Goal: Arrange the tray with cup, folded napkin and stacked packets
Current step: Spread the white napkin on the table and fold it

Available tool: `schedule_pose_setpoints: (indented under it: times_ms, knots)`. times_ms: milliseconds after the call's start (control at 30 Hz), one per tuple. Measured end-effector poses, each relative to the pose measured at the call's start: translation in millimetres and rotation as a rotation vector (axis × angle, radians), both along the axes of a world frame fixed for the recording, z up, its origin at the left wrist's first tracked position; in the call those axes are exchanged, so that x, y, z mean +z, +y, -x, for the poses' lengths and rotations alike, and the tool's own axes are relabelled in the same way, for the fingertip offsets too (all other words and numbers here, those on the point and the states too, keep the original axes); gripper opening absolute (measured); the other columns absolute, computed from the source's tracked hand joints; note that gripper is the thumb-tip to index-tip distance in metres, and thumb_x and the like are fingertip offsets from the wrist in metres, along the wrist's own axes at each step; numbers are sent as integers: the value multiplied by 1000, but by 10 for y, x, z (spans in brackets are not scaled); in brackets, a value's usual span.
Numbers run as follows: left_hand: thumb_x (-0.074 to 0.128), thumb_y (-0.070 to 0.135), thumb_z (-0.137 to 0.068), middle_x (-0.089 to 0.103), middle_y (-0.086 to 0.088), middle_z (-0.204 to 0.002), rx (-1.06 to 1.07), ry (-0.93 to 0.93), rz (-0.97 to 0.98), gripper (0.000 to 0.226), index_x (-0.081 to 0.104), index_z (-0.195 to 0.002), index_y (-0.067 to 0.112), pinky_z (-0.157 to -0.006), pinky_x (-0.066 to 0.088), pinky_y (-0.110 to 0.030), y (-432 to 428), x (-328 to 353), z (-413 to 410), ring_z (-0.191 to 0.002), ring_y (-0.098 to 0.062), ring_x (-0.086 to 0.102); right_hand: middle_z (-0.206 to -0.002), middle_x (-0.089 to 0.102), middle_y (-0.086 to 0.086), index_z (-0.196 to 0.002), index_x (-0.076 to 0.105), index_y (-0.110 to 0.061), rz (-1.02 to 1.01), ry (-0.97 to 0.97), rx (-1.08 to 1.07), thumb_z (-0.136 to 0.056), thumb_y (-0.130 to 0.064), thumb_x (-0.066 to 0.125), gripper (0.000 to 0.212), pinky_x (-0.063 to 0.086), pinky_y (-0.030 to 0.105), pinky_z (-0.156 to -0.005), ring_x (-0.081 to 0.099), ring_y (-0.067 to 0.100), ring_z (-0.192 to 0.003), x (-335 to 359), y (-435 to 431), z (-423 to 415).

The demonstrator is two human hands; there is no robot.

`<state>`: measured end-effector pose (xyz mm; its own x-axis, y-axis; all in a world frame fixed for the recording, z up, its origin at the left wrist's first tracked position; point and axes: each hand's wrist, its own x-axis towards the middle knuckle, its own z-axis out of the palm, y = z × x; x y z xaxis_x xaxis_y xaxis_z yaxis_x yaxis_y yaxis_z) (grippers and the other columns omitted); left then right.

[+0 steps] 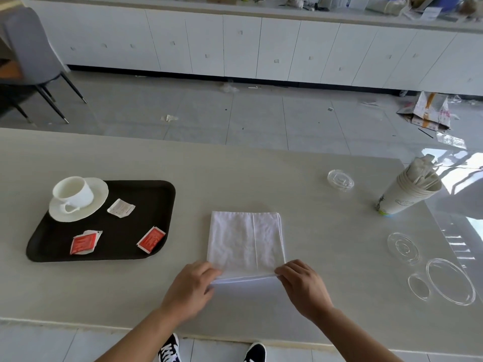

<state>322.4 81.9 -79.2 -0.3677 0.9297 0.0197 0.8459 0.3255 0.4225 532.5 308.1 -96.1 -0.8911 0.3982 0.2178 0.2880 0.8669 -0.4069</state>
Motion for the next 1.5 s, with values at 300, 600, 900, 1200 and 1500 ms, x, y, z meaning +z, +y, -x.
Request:
schedule_pose_setpoints:
  times_ms: [300,600,900,1200,1500]
  knots:
    - [70,9,-78,71,8,-83,187,-203,-71,12,72,-82,20,-73,53,-25,47,88,42,-82,-3,62,-77,65,-16,-81,67,-25,194,-24,-113,-83,-15,74,12,52,27,-61,61,6,-75,193,14,48]
    - [67,26,-85,62,3,-69,351,-512,-90,22,60,-102,37,-57,44,-25,235,177,204,-53,-10,51,-74,64,-17,-81,62,-33,465,-40,-250,-89,-22,68,14,49,25,-62,58,7,-70,294,195,308]
    - [73,12,-78,69,4,-78,630,-553,-113,43,62,-115,30,-65,49,-18,322,86,414,-71,-5,64,-73,64,-8,-92,64,-34,523,0,-326,-88,-28,68,8,43,16,-59,58,7,-70,347,396,888]
    - [71,17,-81,66,14,-73,861,-445,-114,14,68,-91,26,-60,44,-21,554,2,432,-71,-3,61,-91,62,-4,-93,71,-20,312,-123,-339,-86,-25,73,9,40,26,-65,59,21,-90,144,511,1204]
    - [70,20,-81,66,15,-76,865,-402,-101,17,69,-97,25,-62,47,-25,567,-110,468,-74,-5,62,-97,59,-4,-99,71,-20,350,-158,-366,-86,-27,73,15,45,29,-68,60,24,-94,-10,576,1184]
